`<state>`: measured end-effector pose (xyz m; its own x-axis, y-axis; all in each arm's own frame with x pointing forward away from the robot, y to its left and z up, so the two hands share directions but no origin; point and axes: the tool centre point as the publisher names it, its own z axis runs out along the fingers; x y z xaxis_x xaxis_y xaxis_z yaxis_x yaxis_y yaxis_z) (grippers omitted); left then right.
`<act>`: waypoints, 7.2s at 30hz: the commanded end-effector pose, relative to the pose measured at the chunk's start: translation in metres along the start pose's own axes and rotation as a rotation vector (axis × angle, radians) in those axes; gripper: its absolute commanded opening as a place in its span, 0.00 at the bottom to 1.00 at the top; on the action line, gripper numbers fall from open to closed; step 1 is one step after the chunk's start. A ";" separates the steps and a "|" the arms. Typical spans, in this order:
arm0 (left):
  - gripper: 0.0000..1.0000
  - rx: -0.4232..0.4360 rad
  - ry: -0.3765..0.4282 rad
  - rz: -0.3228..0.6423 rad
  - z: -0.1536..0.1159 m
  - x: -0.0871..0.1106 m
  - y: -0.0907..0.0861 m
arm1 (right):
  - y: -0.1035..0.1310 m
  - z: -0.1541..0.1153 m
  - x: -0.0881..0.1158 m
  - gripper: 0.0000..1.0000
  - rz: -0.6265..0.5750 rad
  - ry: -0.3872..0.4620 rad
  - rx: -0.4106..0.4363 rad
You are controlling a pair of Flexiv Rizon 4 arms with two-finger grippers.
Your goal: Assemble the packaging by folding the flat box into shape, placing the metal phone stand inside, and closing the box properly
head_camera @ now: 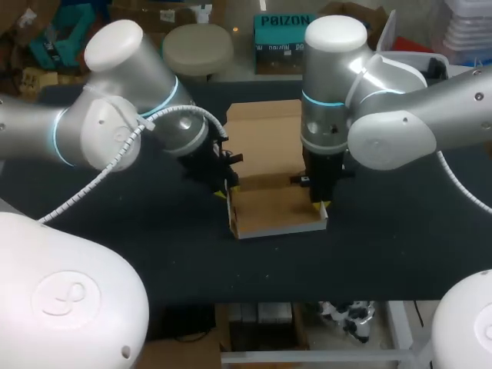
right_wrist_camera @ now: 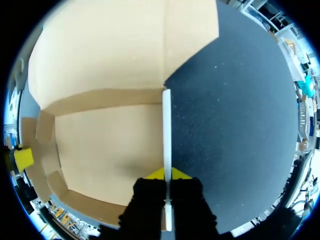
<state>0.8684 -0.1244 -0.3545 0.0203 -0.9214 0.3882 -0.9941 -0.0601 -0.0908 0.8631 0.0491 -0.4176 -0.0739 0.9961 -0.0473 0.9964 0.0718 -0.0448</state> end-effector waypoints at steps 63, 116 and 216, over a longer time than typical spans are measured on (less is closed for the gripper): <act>0.16 0.083 0.190 -0.110 -0.044 -0.107 0.023 | 0.001 0.000 0.002 0.00 0.000 -0.004 0.005; 0.15 0.032 0.448 -0.045 0.023 -0.093 0.015 | 0.001 0.000 0.002 0.00 0.000 -0.004 0.005; 0.45 0.003 0.282 -0.024 0.024 0.011 0.003 | 0.001 0.000 0.002 0.00 0.000 -0.004 0.005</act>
<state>0.8649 -0.1380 -0.3742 -0.0039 -0.7103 0.7038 -0.9922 -0.0850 -0.0912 0.8633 0.0496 -0.4178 -0.0739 0.9961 -0.0475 0.9964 0.0717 -0.0448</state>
